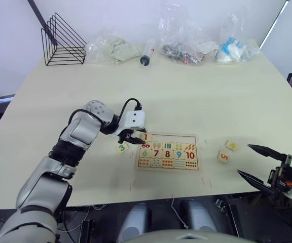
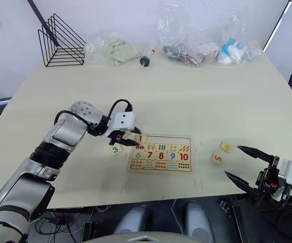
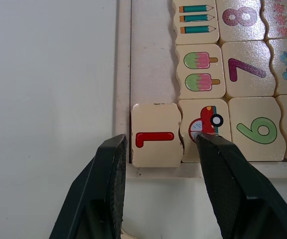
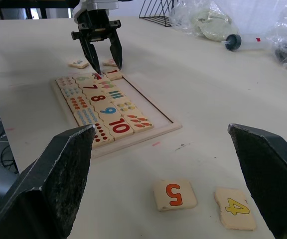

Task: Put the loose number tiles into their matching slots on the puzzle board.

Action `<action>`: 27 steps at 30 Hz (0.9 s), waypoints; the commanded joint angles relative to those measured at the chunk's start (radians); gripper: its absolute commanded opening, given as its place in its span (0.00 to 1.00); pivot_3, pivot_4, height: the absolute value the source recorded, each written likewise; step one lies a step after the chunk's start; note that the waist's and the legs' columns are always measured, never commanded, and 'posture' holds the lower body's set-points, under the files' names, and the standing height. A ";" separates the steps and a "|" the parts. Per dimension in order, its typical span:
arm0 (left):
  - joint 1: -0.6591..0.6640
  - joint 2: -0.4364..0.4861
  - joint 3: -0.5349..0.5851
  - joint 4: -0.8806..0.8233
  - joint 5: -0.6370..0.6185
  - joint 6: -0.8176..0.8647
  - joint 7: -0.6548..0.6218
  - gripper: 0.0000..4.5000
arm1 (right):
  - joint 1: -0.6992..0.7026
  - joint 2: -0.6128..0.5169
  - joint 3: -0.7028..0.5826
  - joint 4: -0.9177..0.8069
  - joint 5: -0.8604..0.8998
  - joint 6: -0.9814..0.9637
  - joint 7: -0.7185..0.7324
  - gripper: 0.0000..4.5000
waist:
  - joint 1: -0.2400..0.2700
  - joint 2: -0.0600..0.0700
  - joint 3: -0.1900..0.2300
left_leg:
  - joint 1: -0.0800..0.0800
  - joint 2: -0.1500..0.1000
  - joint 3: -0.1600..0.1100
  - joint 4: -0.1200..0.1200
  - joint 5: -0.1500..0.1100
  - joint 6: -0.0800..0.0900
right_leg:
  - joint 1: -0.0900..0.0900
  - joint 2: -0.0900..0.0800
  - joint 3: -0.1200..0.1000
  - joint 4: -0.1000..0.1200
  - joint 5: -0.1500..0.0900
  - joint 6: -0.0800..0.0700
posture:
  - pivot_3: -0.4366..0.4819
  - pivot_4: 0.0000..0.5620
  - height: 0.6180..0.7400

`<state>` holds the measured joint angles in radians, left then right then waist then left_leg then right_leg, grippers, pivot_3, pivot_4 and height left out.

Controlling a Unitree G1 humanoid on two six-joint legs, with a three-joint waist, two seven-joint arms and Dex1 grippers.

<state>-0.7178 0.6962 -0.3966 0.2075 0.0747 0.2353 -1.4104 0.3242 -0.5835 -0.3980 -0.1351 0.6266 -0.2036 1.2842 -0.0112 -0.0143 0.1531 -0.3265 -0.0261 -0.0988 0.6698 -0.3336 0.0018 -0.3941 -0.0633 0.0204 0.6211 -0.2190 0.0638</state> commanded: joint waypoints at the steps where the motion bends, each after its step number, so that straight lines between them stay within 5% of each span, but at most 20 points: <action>1: -0.007 0.015 0.013 -0.024 -0.015 0.004 -0.018 0.51 | -0.003 -0.004 -0.010 -0.008 0.008 -0.017 0.003 1.00 | 0.000 0.000 0.000 | 0.000 0.000 0.000 0.000 0.000 0.000 | 0.000 0.000 0.000 0.000 0.000 0.000 | 0.48 0.27 1.00; 22: -0.047 0.008 0.159 0.102 -0.167 0.027 0.003 0.51 | -0.006 -0.003 -0.006 -0.015 0.008 -0.010 -0.005 1.00 | -0.001 0.000 0.000 | 0.000 0.000 0.000 0.000 0.000 0.000 | 0.000 0.000 0.000 0.000 0.000 0.000 | 0.48 0.27 1.00; 27: -0.018 0.016 0.181 0.136 -0.189 -0.032 -0.014 0.21 | -0.003 -0.005 -0.010 -0.013 0.011 -0.011 -0.001 1.00 | -0.001 0.000 0.000 | 0.000 0.000 0.000 0.000 0.000 0.000 | 0.000 0.000 0.000 0.000 0.000 0.000 | 0.48 0.27 1.00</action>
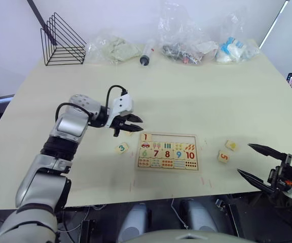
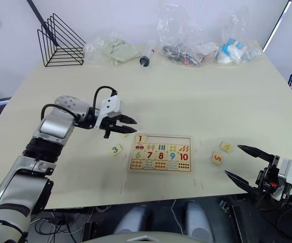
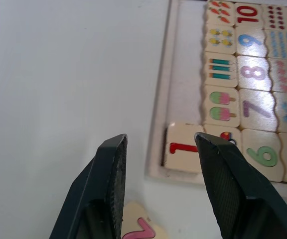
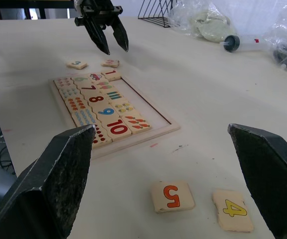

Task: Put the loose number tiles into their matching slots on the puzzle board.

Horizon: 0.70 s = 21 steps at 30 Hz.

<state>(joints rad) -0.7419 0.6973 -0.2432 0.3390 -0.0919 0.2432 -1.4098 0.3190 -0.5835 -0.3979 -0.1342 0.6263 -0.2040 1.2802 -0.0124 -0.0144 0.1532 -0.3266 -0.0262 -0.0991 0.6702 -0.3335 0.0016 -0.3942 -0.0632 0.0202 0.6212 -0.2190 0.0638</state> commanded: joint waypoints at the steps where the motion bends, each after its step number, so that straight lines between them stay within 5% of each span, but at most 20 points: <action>1: 0.008 0.017 0.028 0.007 -0.021 -0.043 -0.017 0.14 | 0.003 -0.006 -0.011 -0.012 0.012 -0.011 0.004 1.00 | 0.001 0.000 0.000 | 0.000 0.000 0.000 0.000 0.000 0.000 | 0.000 0.000 0.000 0.000 0.000 0.000 | 0.48 0.27 1.00; 3: 0.011 0.021 0.023 0.013 -0.018 -0.049 -0.022 0.02 | 0.003 -0.007 -0.013 -0.009 0.012 -0.012 0.007 1.00 | 0.001 0.000 0.000 | 0.000 0.000 0.000 0.000 0.000 0.000 | 0.000 0.000 0.000 0.000 0.000 0.000 | 0.48 0.27 1.00; 21: 0.048 0.030 -0.031 0.028 0.037 -0.110 -0.058 0.02 | 0.020 -0.006 -0.025 -0.007 0.014 -0.022 0.020 1.00 | 0.001 0.000 0.000 | 0.000 0.000 0.000 0.000 0.000 0.000 | 0.000 0.000 0.000 0.000 0.000 0.000 | 0.48 0.27 1.00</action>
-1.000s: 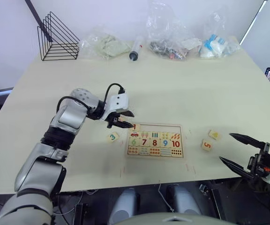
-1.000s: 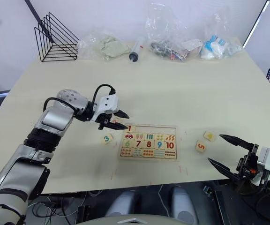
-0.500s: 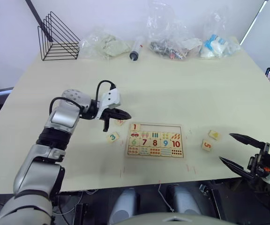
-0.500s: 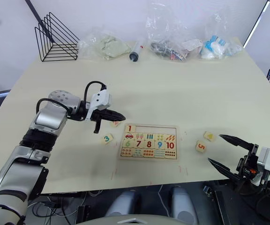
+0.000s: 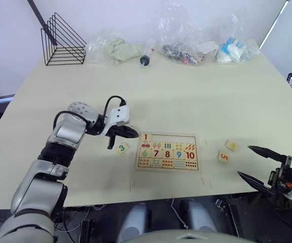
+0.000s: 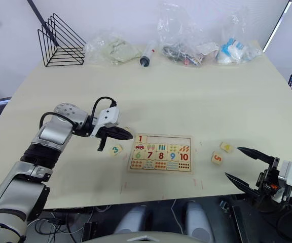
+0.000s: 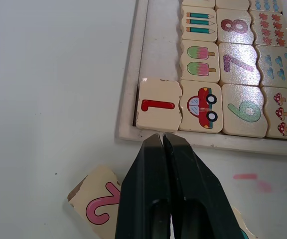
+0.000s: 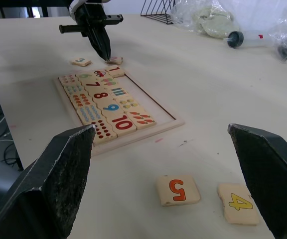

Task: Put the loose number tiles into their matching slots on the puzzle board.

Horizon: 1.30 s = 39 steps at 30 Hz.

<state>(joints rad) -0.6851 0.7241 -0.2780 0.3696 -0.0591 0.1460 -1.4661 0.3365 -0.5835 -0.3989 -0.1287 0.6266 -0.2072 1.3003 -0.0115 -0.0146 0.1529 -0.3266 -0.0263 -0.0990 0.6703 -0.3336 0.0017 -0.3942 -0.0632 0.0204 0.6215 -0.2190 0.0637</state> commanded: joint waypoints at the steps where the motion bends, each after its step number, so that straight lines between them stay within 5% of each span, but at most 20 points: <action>1: -0.009 0.002 0.001 -0.001 0.007 -0.016 -0.002 0.02 | 0.003 -0.005 -0.024 -0.012 0.013 -0.019 -0.001 1.00 | 0.000 0.000 0.000 | 0.000 0.000 0.000 0.000 0.000 0.000 | 0.000 0.000 0.000 0.000 0.000 0.000 | 0.48 0.27 1.00; 39: -0.030 -0.056 -0.009 0.065 0.048 -0.078 0.005 0.02 | 0.002 -0.008 -0.011 -0.016 0.007 -0.025 -0.019 1.00 | 0.000 0.000 0.000 | 0.000 0.000 0.000 0.000 0.000 0.000 | 0.000 0.000 0.000 0.000 0.000 0.000 | 0.48 0.27 1.00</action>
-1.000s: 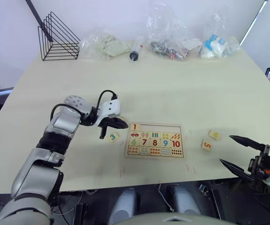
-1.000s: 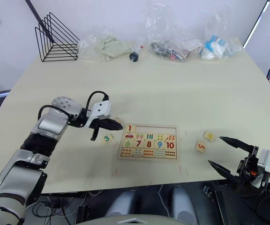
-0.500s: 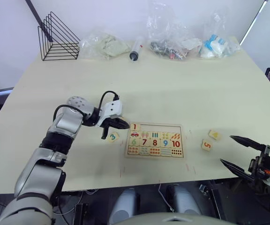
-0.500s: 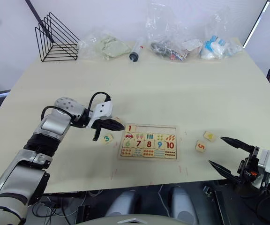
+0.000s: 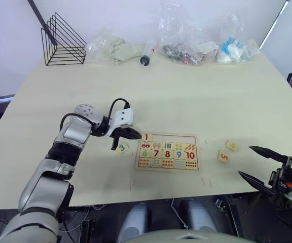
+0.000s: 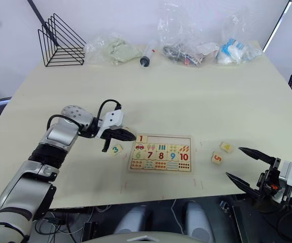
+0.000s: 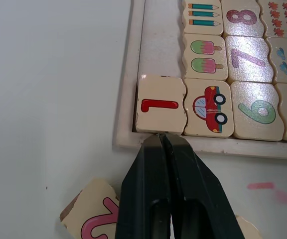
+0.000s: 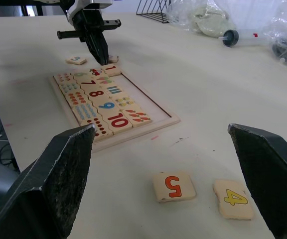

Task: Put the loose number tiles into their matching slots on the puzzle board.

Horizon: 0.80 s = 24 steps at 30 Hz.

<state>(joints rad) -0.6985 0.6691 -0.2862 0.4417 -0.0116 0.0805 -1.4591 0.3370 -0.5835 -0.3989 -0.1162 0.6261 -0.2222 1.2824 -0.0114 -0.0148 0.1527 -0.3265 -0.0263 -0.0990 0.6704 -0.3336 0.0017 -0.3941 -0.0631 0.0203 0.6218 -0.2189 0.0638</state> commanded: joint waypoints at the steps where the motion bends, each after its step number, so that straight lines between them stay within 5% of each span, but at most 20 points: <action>1: -0.017 -0.001 -0.001 -0.006 0.001 -0.014 -0.002 0.02 | 0.002 -0.008 -0.011 -0.028 0.007 -0.011 -0.001 1.00 | 0.000 0.000 0.000 | 0.000 0.000 0.000 0.000 0.000 0.000 | 0.000 0.000 0.000 0.000 0.000 0.000 | 0.48 0.27 1.00; 16: -0.008 0.021 0.016 0.023 -0.001 -0.038 -0.002 0.02 | 0.005 -0.004 -0.015 -0.016 0.008 -0.019 0.003 1.00 | 0.000 0.000 0.000 | 0.000 0.000 0.000 0.000 0.000 0.000 | 0.000 0.000 0.000 0.001 0.000 0.000 | 0.48 0.27 1.00; 24: 0.061 0.055 0.129 -0.084 -0.125 0.097 0.012 0.02 | -0.006 0.001 -0.027 -0.003 0.020 -0.006 -0.017 1.00 | -0.002 0.000 0.000 | 0.001 0.000 0.000 0.000 0.000 0.000 | 0.000 0.000 0.000 0.001 0.000 0.000 | 0.48 0.27 1.00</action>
<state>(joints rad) -0.6458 0.7013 -0.2096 0.4113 -0.0919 0.1539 -1.4536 0.3340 -0.5831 -0.4005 -0.1123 0.6270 -0.2227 1.2761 -0.0133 -0.0149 0.1527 -0.3262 -0.0262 -0.0994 0.6704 -0.3336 0.0017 -0.3944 -0.0631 0.0203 0.6225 -0.2190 0.0638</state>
